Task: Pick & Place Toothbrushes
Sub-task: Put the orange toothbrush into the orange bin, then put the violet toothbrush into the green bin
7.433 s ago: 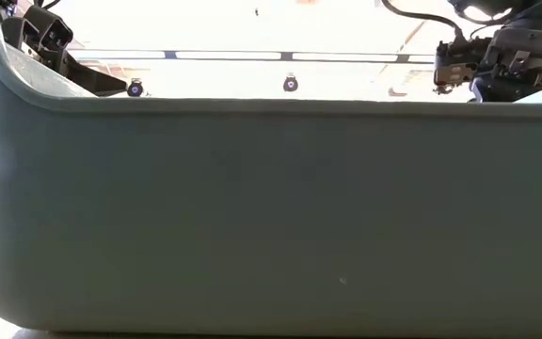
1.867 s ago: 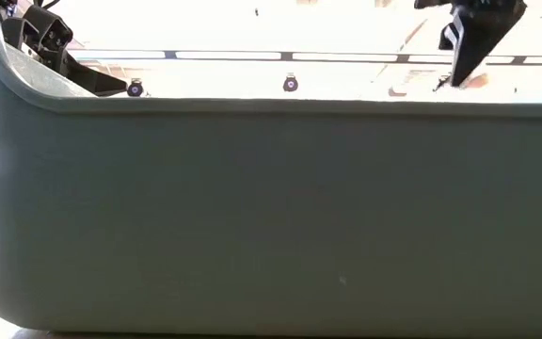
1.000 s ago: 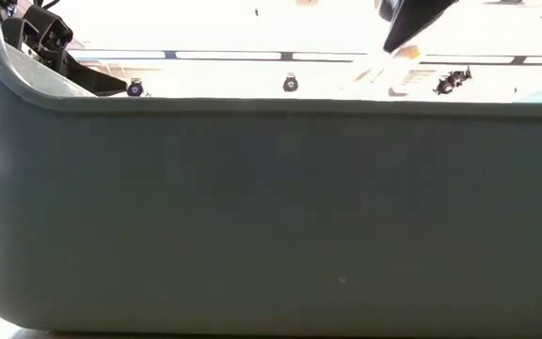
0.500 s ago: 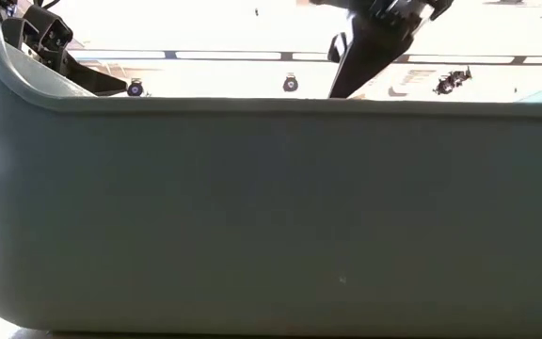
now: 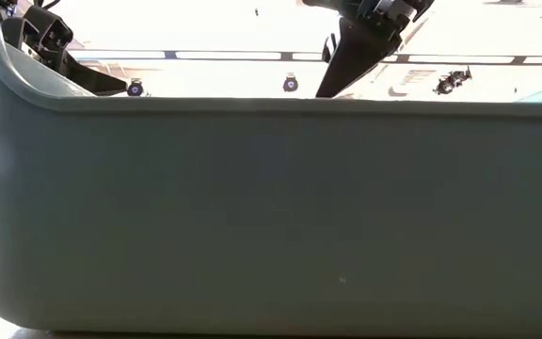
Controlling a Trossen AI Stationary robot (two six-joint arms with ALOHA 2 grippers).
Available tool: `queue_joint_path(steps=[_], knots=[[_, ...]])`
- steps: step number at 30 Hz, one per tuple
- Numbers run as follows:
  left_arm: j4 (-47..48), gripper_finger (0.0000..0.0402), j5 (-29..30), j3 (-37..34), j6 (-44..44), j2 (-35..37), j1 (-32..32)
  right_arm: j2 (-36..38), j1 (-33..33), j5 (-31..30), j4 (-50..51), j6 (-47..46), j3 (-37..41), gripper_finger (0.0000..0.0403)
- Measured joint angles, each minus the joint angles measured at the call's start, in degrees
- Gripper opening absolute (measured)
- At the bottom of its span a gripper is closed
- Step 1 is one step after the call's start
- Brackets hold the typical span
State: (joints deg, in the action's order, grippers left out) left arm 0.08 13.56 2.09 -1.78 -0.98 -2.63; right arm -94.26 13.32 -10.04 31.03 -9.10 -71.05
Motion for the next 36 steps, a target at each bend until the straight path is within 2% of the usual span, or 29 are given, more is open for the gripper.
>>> queue_joint_path(steps=[18,29,36], knots=[[0.01,0.0001,0.0,0.0,-0.02,0.0,0.0,0.02,-1.12,-0.48,-0.42,-4.7,0.83,0.0007],[0.0,0.0001,0.0,0.0,-0.04,0.0,0.0,0.04,-1.14,-5.62,-0.42,-4.13,0.83,0.01],[-0.08,0.0001,0.0,-0.01,-0.04,-0.01,0.01,0.07,-1.11,-4.83,-0.39,-1.17,0.83,0.0108]])
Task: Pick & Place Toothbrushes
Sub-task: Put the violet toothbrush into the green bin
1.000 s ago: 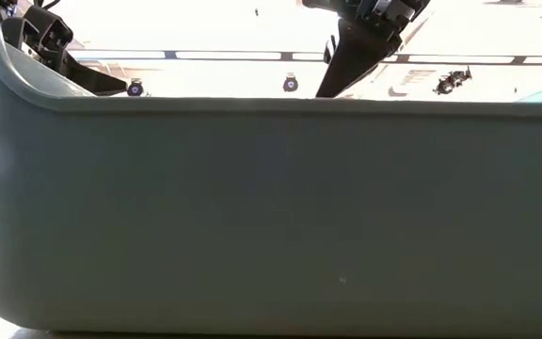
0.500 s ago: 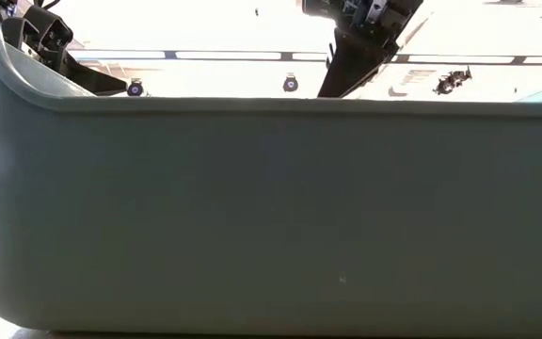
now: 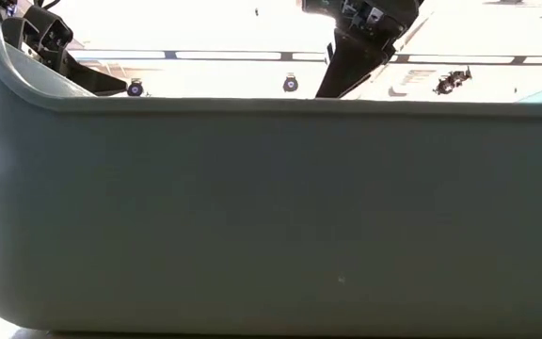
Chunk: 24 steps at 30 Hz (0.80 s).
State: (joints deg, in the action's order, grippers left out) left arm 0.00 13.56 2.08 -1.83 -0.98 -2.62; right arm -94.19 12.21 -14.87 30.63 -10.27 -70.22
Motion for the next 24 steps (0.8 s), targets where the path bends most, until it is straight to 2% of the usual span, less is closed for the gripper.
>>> queue_joint_path(steps=[8,15,19,24], knots=[[-0.16,0.0001,0.0,-0.01,0.0,0.01,-0.01,0.02,0.0,0.05,5.65,1.64,0.0,0.0079],[-0.23,0.0001,0.0,-0.01,0.0,0.01,-0.01,0.02,0.61,0.21,13.98,-0.44,0.0,0.0011],[-0.25,0.0001,0.0,-0.01,-0.01,0.0,-0.01,0.02,0.29,0.43,18.53,-1.35,0.0,0.0004],[-0.08,0.0001,0.0,-0.01,0.0,0.01,-0.01,0.02,-0.8,1.86,19.21,-0.6,0.0,0.0004]])
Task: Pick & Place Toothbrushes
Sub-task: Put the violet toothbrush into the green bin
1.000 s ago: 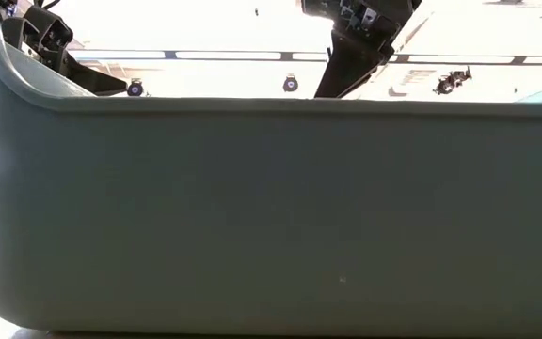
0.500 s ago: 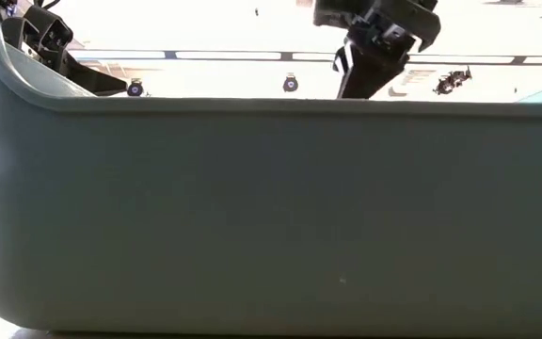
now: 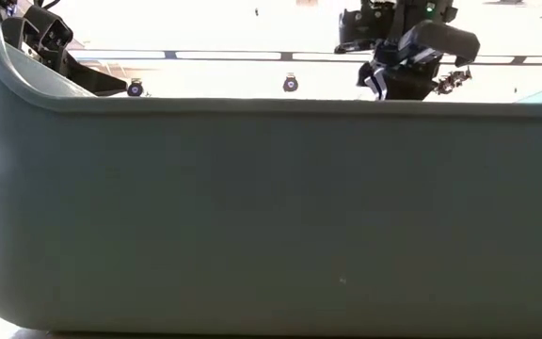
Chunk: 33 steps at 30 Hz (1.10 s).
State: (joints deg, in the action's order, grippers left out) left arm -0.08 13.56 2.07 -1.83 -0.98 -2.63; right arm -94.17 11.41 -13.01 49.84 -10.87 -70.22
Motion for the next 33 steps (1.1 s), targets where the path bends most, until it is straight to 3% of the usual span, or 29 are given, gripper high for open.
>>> queue_joint_path(steps=[5,11,18,25,29,33], knots=[[0.04,0.0001,0.0,0.0,-0.02,0.0,0.02,0.67,-1.17,0.22,-4.71,0.11,3.19,0.0004],[0.09,0.0001,0.0,0.0,-0.02,0.0,0.01,5.65,-3.29,4.46,-21.52,-2.57,16.82,0.0003],[0.04,0.0001,0.01,0.0,0.0,0.0,0.0,16.9,-3.68,3.52,-32.58,-7.01,28.68,0.0003],[0.04,0.0001,-0.02,0.0,0.0,-0.02,0.0,28.07,-3.76,1.83,-49.45,-4.42,39.25,0.0004],[-0.41,0.0001,-0.27,-0.02,-0.74,-0.01,0.02,31.9,-4.39,0.97,-59.31,-4.05,45.5,0.0004],[-1.17,0.0001,-2.22,-0.11,-6.87,-0.01,0.01,33.18,-5.24,0.92,-64.86,-4.46,49.62,0.0003]])
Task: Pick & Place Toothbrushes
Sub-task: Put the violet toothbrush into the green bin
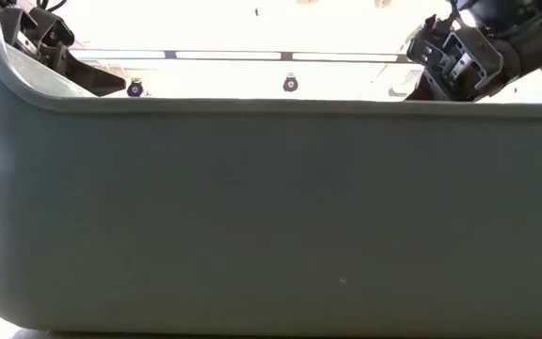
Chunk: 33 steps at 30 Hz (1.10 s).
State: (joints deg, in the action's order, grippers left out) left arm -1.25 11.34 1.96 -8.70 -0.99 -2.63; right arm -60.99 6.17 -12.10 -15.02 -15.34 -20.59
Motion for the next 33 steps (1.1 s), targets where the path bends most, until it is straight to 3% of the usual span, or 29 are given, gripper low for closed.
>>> queue_joint_path(steps=[9,18,33], knots=[[1.89,0.0,-1.19,0.2,-5.37,-2.83,-0.01,0.0,-0.59,-1.44,-3.75,-1.26,2.9,0.0003],[-0.04,0.0,-1.67,-0.02,-7.27,-13.29,-0.03,-0.02,-0.61,-4.92,-3.7,-0.94,2.9,0.0003],[-18.65,0.0,-7.65,0.0,-6.17,-34.27,-0.03,-0.02,-0.61,-4.94,-3.72,-0.91,2.9,0.0003]])
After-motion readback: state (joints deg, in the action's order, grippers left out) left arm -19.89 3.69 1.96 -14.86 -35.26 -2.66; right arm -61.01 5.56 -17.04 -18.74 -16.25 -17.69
